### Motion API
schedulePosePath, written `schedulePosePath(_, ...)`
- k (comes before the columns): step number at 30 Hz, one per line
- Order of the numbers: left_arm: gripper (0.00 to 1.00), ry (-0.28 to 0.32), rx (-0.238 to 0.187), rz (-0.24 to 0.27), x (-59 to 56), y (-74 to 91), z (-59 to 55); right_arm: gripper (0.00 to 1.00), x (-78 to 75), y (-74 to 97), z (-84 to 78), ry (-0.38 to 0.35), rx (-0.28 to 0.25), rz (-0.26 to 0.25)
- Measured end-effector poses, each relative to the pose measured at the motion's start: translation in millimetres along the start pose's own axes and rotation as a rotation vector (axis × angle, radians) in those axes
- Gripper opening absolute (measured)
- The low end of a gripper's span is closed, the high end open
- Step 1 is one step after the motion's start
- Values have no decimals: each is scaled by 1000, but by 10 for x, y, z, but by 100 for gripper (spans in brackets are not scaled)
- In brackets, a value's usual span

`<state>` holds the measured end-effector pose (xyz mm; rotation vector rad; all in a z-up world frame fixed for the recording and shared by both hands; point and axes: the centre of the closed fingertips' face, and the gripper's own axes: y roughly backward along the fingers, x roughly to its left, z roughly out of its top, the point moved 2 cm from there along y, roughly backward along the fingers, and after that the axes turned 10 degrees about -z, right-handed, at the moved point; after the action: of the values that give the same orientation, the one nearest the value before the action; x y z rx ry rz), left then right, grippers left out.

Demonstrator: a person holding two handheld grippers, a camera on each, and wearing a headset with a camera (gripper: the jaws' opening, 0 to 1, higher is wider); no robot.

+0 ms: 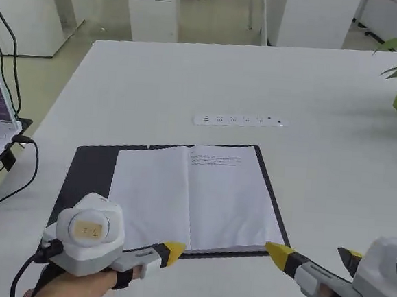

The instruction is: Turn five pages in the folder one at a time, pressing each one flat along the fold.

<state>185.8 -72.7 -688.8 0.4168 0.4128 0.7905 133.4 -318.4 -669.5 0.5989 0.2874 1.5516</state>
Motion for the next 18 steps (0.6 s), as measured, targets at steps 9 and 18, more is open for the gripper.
schedulePosePath(9, 76, -60, 47, -81, -187, -487, 19, 82, 91, -6, -43, 20, 10, 9)
schedulePosePath(18, 71, -121, 61, -138, -367, -936, 37, 81, 122, -45, -92, 4, 24, 5)
